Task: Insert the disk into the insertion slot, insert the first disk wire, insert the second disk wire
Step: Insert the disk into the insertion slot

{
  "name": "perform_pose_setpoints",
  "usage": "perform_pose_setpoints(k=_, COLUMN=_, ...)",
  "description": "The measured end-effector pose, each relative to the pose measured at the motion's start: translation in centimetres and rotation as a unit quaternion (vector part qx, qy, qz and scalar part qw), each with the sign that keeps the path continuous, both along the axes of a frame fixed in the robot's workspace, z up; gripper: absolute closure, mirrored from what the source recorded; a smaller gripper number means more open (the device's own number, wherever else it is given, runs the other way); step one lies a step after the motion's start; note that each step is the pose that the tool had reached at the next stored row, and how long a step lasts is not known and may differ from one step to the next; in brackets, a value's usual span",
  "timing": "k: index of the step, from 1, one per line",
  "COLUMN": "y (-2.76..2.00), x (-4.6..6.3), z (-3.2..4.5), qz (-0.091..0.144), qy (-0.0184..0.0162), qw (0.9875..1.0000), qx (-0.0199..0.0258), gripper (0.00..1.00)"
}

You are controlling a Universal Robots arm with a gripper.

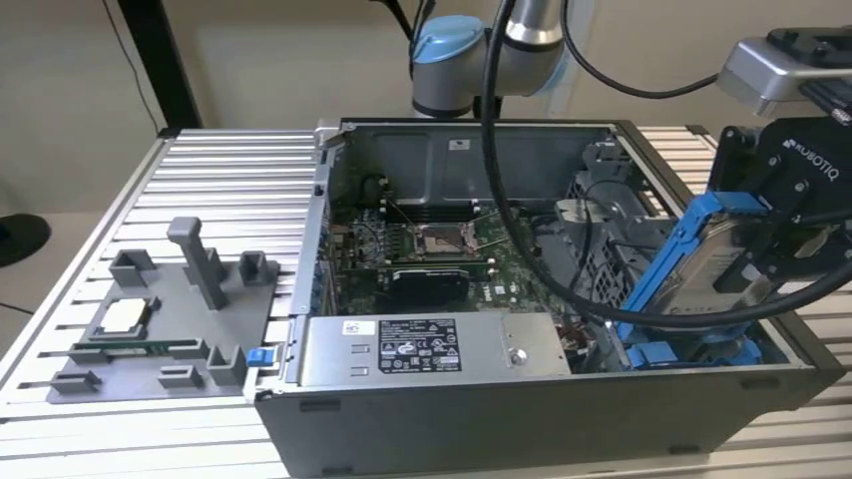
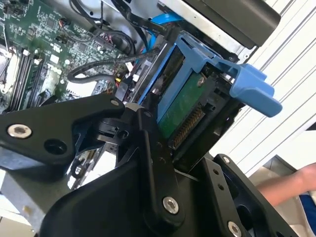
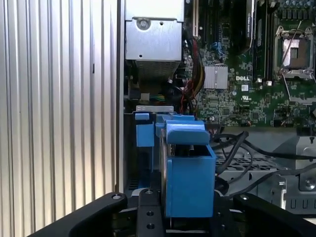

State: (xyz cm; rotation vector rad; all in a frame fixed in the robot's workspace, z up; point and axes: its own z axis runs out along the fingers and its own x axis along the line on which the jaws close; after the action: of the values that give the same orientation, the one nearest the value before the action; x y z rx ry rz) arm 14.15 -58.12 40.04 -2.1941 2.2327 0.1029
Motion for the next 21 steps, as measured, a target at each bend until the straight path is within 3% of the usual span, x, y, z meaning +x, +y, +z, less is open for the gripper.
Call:
perform_pose_setpoints(k=14, y=0.00, x=0.0, z=-2.49, qz=0.000, qy=0.0000, qw=1.0000, qx=0.0001, gripper=1.00)
perform_pose_setpoints(k=21, y=0.00, x=0.0, z=-2.81, qz=0.000, qy=0.0000, qw=1.0000, qx=0.0000, gripper=1.00)
